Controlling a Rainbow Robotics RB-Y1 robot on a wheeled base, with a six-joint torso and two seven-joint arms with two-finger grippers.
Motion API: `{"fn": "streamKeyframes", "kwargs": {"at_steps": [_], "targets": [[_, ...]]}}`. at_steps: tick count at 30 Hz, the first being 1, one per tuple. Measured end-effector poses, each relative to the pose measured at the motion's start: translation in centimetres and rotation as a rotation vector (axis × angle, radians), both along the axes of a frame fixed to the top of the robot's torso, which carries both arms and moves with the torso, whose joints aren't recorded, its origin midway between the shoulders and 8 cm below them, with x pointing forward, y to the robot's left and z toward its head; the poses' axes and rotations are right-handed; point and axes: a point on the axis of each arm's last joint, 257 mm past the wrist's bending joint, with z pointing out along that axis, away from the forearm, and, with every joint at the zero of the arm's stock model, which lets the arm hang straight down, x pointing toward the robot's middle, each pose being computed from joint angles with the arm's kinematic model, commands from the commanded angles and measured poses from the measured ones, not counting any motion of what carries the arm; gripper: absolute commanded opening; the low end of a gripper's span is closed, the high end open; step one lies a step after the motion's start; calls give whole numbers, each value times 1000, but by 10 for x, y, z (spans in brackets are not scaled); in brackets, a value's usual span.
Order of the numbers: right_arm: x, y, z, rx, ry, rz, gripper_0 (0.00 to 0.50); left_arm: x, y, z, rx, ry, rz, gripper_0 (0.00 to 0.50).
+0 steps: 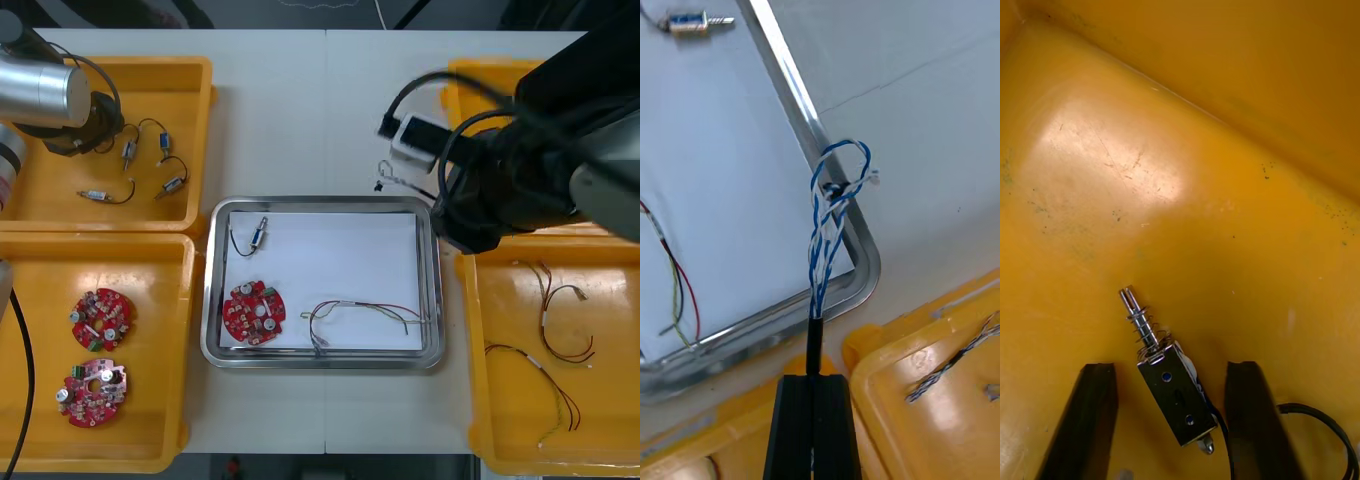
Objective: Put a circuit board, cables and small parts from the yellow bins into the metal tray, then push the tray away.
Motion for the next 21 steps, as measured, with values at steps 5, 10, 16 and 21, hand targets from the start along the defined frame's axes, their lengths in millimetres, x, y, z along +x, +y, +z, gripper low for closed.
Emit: {"fn": "streamKeyframes", "kwargs": {"at_steps": [5,10,16,21], "targets": [[-2,10,-39,-127,42,96,0,0,0,0,0,0,0,0],[12,34,-76,-130,87,165,0,0,-1,1,0,-1,-2,0],[31,59,-107,-143,72,248,0,-15,-14,9,0,75,-12,0],[36,70,-130,-164,69,271,0,-29,-27,33,10,127,-58,0]]}}
